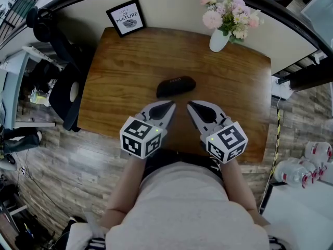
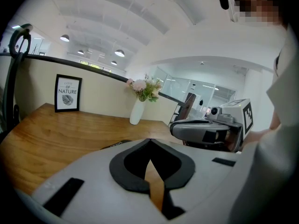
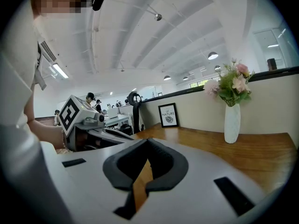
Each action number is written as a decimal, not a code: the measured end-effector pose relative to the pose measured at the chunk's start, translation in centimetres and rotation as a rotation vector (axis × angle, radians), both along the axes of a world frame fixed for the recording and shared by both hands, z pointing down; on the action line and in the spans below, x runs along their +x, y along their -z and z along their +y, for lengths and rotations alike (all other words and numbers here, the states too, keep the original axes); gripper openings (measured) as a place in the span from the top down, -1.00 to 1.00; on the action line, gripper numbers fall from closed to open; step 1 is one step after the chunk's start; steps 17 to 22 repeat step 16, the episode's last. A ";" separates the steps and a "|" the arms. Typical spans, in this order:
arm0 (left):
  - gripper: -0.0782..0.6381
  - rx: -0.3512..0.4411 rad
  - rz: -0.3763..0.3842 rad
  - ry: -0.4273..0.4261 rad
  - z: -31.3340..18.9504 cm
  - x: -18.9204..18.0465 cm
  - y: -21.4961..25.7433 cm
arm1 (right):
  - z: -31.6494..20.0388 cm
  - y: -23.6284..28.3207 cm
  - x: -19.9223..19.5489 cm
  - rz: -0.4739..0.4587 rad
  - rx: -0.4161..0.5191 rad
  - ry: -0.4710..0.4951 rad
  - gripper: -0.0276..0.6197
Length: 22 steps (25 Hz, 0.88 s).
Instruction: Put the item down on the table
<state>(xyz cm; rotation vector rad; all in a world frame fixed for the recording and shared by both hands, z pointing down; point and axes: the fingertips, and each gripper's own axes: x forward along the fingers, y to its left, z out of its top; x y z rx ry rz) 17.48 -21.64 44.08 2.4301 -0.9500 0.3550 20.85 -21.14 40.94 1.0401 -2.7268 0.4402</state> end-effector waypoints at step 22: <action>0.75 -0.011 0.009 0.009 -0.1 -0.3 -0.2 | 0.0 -0.1 -0.4 -0.004 -0.006 0.007 0.89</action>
